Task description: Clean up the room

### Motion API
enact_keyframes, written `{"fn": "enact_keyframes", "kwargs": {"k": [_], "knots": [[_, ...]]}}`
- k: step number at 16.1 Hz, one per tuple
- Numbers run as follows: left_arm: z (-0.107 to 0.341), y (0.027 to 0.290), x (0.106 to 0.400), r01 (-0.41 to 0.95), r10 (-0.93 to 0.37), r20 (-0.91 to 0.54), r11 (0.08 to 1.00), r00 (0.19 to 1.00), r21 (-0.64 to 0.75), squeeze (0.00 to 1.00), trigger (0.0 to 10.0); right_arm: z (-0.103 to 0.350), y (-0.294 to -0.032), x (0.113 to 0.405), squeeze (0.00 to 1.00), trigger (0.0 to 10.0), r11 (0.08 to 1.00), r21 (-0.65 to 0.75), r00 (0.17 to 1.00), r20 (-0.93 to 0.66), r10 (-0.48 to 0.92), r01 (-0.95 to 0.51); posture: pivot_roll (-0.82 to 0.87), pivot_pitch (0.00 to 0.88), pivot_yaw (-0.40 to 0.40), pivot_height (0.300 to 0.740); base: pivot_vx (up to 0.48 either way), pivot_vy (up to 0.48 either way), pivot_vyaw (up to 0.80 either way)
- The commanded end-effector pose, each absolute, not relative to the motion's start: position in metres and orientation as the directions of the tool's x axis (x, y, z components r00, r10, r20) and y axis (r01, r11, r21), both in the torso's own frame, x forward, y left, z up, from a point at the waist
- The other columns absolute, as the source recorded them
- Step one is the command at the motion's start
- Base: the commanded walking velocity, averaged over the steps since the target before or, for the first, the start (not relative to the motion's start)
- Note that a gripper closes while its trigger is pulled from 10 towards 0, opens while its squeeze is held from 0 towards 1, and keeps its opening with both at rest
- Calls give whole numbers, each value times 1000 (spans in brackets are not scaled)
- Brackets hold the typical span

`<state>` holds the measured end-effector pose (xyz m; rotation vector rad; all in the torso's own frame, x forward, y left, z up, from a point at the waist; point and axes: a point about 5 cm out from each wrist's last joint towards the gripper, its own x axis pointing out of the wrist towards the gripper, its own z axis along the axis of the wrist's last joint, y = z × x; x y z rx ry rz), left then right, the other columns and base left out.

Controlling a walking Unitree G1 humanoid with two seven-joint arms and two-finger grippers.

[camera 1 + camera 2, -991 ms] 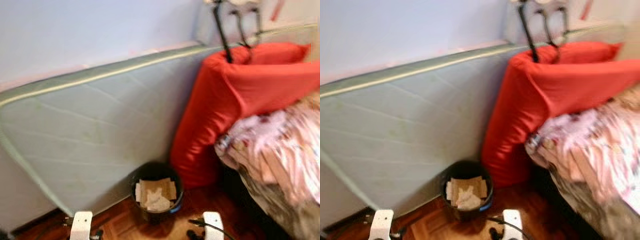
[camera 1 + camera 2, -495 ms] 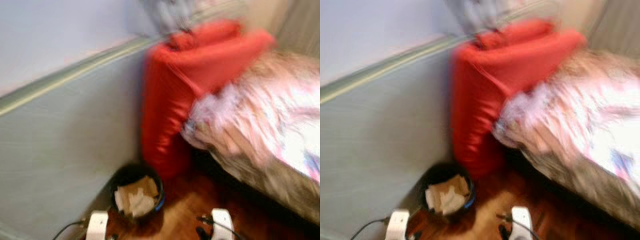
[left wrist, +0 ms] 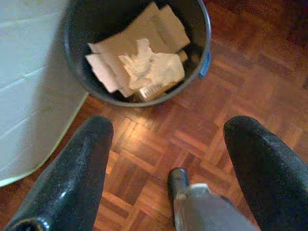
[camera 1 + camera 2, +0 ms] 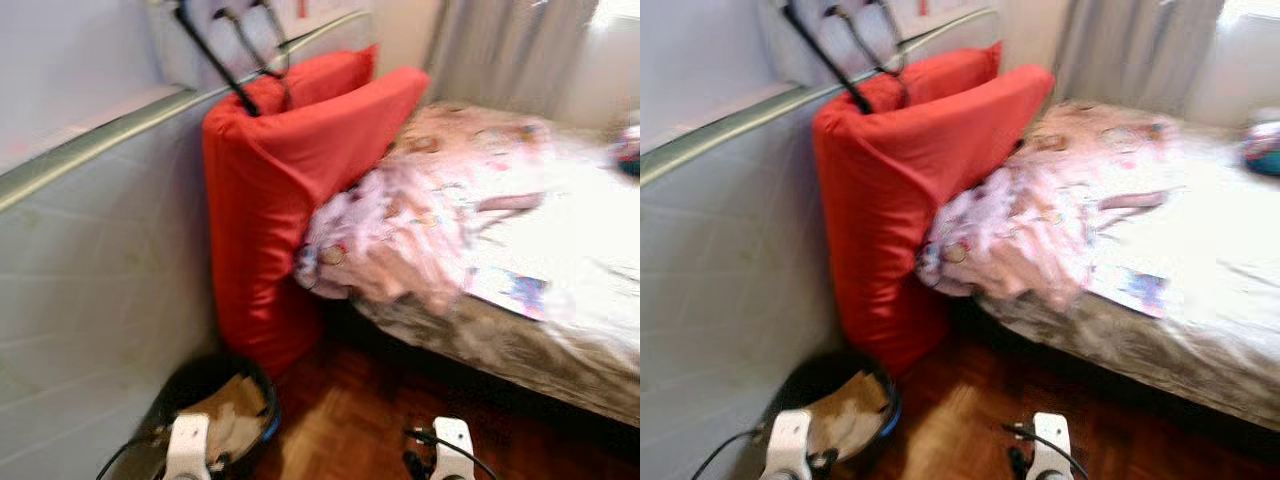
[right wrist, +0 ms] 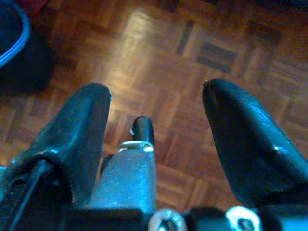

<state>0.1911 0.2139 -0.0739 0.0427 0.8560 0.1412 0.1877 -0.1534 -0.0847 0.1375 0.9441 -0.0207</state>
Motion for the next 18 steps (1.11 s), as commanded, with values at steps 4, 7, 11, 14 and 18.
{"fn": "enact_keyframes", "kwargs": {"k": [4,7,11,14,18], "knots": [[-77,213,186,-137,161,-758,986,632,94,0,10000,-84,-153,188,0,10000,988,132,591,-804,62,76,38,0,-56,740,0,0,-338],[-77,214,184,-140,170,-756,985,632,105,0,10000,-85,-153,187,0,10000,990,126,590,-805,66,61,51,0,-61,740,0,-90,0],[-80,218,176,-130,177,-766,984,618,123,0,10000,-86,-151,184,0,10000,989,139,589,-804,80,56,69,0,-50,740,0,-284,0],[-80,221,176,-115,176,-765,984,620,133,0,10000,-87,-147,183,0,10000,988,147,586,-806,88,53,80,0,-27,740,0,-285,0],[-76,224,182,-96,172,-756,985,631,144,0,10000,-86,-143,184,0,10000,986,156,588,-803,91,61,75,0,-15,740,0,-285,0]]}}
